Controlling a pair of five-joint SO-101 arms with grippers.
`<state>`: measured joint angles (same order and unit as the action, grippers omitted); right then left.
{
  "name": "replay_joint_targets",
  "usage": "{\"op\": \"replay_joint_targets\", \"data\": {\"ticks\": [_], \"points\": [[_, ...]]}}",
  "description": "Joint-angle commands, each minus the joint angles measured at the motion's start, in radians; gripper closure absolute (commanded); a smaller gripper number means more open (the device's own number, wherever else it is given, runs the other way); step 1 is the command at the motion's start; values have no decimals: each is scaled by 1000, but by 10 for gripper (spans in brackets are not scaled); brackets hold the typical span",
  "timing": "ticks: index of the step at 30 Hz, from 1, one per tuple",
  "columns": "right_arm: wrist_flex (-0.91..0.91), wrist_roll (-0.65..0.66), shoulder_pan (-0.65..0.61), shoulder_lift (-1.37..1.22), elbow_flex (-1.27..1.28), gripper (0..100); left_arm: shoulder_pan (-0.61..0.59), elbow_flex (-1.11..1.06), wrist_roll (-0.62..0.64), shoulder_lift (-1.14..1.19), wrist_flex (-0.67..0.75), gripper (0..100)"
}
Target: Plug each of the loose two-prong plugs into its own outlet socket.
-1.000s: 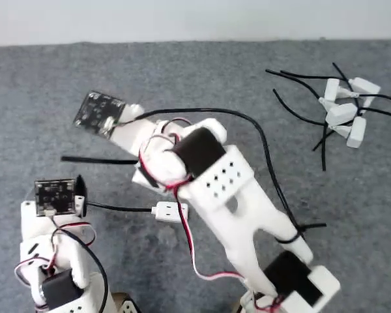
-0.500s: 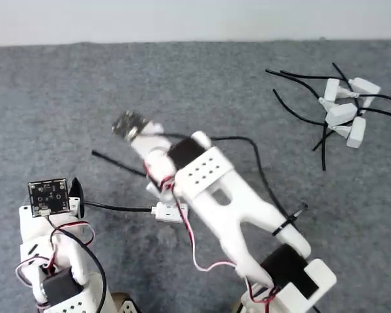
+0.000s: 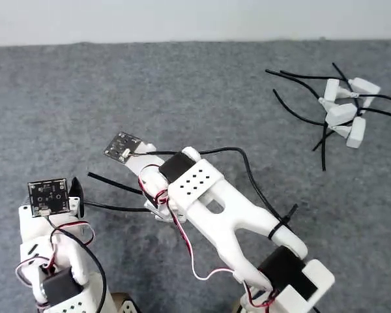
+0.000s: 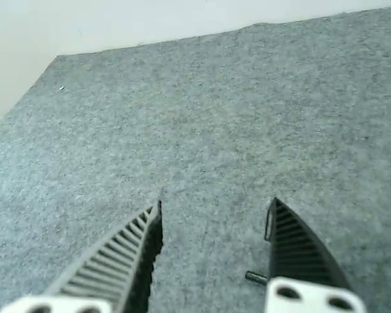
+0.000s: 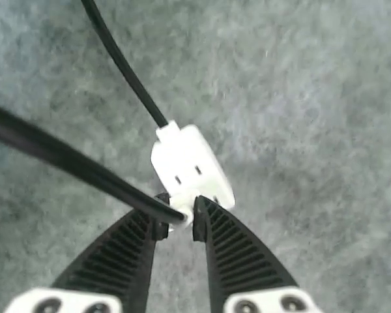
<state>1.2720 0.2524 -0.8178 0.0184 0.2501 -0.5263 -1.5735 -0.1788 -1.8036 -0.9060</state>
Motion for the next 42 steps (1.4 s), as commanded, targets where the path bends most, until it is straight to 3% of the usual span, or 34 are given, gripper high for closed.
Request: {"op": "replay_joint_targets", "data": {"ticks": [1,9,21,34,42], "points": [[-79,15,-44,7,-8,991,-3,7,14,-12,32,761],[-194,18,-74,7,20,991,-3,7,14,-12,32,761],[-160,21,-31,143,29,991,-3,7,12,-12,32,761],[-291,58,12,344,333,991,-3,5,12,-12,32,761],[-473,129,10,492,529,991,-2,-1,12,-12,35,761]]}}
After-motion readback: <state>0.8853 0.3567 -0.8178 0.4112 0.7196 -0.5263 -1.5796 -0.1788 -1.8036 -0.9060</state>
